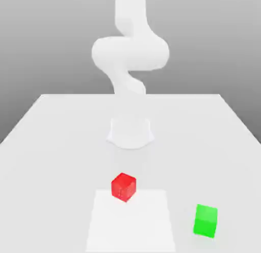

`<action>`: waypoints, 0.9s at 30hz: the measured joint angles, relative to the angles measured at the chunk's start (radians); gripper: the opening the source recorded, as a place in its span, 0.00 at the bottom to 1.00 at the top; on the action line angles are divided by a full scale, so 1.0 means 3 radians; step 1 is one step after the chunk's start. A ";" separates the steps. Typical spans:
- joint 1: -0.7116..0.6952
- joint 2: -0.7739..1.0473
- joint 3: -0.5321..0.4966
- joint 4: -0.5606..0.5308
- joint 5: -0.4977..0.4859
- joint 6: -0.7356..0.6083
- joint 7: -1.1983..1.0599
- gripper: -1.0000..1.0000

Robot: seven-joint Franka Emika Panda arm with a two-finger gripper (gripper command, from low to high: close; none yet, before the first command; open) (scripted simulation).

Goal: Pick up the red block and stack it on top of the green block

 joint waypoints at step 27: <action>-0.0263 0.2985 0.0096 -0.1904 -0.0174 0.2479 0.1681 0.00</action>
